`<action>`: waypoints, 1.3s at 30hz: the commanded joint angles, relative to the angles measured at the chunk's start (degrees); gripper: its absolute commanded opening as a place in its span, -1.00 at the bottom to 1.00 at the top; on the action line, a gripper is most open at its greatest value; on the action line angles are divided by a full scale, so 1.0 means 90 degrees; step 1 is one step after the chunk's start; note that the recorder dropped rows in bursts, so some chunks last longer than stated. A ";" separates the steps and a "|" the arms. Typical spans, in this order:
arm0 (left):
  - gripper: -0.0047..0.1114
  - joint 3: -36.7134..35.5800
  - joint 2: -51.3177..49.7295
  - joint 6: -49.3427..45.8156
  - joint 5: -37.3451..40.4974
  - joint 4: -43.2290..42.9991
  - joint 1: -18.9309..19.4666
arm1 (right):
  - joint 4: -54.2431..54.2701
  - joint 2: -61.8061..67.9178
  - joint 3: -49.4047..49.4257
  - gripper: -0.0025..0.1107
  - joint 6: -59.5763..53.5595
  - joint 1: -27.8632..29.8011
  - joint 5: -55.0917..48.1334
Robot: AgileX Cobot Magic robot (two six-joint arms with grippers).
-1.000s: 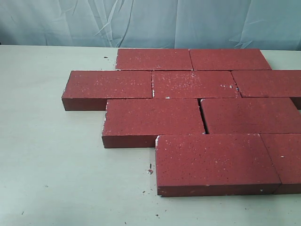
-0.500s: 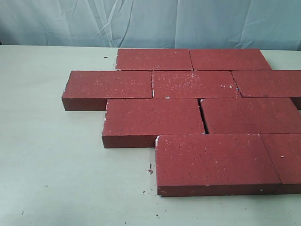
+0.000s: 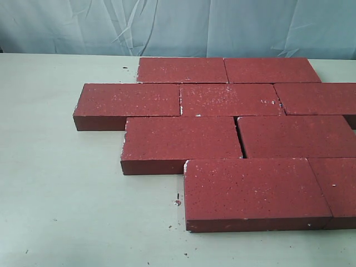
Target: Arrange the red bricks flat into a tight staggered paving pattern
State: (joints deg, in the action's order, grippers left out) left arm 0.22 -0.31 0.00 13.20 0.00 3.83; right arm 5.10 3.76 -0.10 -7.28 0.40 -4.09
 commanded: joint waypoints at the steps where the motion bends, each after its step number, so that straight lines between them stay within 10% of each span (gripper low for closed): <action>1: -0.92 -0.0025 0.0034 0.0000 0.0007 0.0000 0.0007 | 0.0000 -0.0045 0.0011 -0.97 0.0007 0.0035 0.0002; 39: -0.92 -0.0025 0.0034 0.0000 0.0007 0.0000 0.0007 | -0.0715 -0.0417 0.0011 -0.97 0.0906 0.0035 -0.1488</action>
State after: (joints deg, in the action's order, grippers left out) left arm 0.22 -0.31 0.00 13.20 0.00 3.83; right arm -1.82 0.43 -0.10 0.99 0.40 -17.83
